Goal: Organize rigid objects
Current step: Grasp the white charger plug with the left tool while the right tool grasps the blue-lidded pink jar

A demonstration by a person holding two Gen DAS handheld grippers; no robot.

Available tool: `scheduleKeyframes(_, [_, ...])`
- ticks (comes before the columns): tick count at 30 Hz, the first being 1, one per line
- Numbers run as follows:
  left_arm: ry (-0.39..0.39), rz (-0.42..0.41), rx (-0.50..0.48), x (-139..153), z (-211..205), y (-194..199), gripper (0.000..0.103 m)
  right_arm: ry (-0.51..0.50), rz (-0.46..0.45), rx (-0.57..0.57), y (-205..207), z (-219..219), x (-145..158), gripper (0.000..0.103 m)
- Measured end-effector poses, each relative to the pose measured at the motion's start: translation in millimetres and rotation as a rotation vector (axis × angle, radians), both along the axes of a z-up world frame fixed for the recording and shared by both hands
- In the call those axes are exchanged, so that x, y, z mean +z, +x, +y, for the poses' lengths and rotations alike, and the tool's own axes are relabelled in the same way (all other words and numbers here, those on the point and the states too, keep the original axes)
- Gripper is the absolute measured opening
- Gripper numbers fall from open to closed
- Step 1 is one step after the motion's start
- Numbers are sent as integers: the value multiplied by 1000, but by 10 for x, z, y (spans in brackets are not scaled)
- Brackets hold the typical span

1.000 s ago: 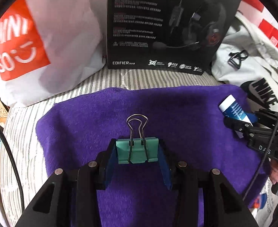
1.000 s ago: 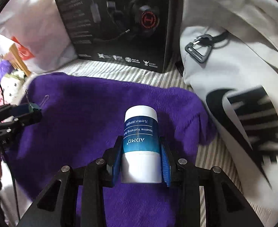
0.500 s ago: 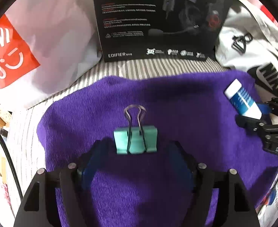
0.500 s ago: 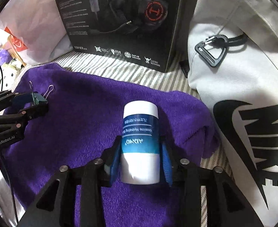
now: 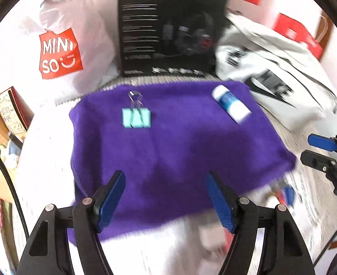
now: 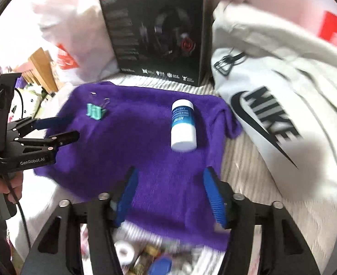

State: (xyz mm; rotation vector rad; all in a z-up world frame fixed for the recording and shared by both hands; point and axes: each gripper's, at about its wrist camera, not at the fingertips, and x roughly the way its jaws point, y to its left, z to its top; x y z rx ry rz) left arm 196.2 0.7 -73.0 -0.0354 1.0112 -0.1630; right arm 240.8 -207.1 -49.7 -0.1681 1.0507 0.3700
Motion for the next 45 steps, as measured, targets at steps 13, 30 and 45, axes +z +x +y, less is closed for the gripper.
scheduleKeyframes(13, [15,88,-5,-416,-322,-477,70,113,71,-206,-1305,-823,-102,61])
scheduleKeyframes(30, [78,88,-8,-619,-299,-455,52,119,106,-255,-1607,-970,-332,61])
scheduleKeyframes(45, [77,64,-5,-597,-173,-522,26,129,51,-214,-1152,-581,-359,61])
